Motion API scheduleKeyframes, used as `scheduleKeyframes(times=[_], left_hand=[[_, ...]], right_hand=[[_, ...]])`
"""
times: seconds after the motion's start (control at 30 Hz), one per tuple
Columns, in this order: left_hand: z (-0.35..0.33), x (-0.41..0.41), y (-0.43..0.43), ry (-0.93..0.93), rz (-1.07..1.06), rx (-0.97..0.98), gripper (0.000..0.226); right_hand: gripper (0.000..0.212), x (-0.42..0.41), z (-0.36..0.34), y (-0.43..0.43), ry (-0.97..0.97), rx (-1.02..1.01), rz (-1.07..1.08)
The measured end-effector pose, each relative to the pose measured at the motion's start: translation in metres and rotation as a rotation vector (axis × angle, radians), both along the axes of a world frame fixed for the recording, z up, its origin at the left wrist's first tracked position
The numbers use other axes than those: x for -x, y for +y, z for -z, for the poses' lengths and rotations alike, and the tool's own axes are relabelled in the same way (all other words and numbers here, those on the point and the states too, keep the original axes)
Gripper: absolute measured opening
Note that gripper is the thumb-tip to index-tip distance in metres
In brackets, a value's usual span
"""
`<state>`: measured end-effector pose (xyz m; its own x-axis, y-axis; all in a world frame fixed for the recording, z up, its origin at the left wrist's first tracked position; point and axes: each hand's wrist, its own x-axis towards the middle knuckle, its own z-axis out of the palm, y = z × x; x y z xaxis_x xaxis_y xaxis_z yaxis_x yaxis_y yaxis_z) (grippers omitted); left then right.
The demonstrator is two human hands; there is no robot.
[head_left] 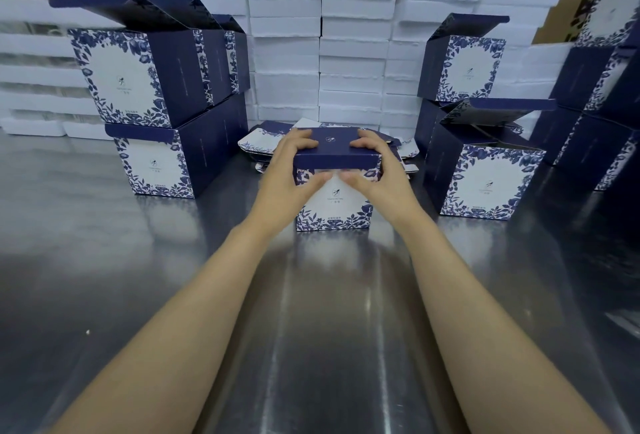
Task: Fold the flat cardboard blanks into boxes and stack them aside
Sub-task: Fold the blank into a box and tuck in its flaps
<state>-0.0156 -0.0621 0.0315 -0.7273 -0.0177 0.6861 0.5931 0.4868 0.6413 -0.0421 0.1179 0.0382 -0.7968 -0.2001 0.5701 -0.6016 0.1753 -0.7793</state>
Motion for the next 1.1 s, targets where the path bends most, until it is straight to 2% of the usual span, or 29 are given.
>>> scheduleKeyframes(times=[0.13, 0.27, 0.33, 0.43, 0.5, 0.57, 0.73, 0.87, 1.1], left_hand=[[0.013, -0.001, 0.004, -0.024, -0.014, 0.048, 0.085], [0.012, 0.0, 0.006, -0.027, -0.011, 0.022, 0.09], [0.014, 0.001, 0.003, -0.09, 0.017, 0.027, 0.102], [0.025, -0.001, -0.003, -0.37, 0.081, 0.089, 0.121], [0.035, 0.002, -0.006, -0.471, 0.041, 0.181, 0.111], [0.038, 0.005, -0.005, -0.468, -0.006, 0.194, 0.102], [0.038, 0.009, -0.008, -0.429, -0.085, 0.158, 0.095], [0.038, 0.011, -0.013, -0.412, -0.117, 0.177, 0.09], [0.031, 0.003, -0.012, -0.27, -0.019, -0.112, 0.069]], right_hand=[[0.051, -0.004, 0.008, -0.004, 0.006, 0.015, 0.007], [0.056, -0.005, 0.015, -0.009, 0.047, 0.046, 0.107], [0.063, -0.003, 0.019, -0.009, 0.046, 0.039, 0.104], [0.099, 0.001, 0.027, -0.011, -0.024, -0.013, 0.097], [0.124, 0.003, 0.033, -0.014, -0.088, -0.028, 0.103], [0.134, 0.007, 0.038, -0.014, -0.148, -0.026, 0.075], [0.132, 0.02, 0.049, -0.008, -0.164, -0.186, 0.031], [0.125, 0.021, 0.046, -0.007, -0.156, -0.151, 0.101], [0.086, 0.012, 0.038, -0.013, -0.018, -0.031, 0.214]])
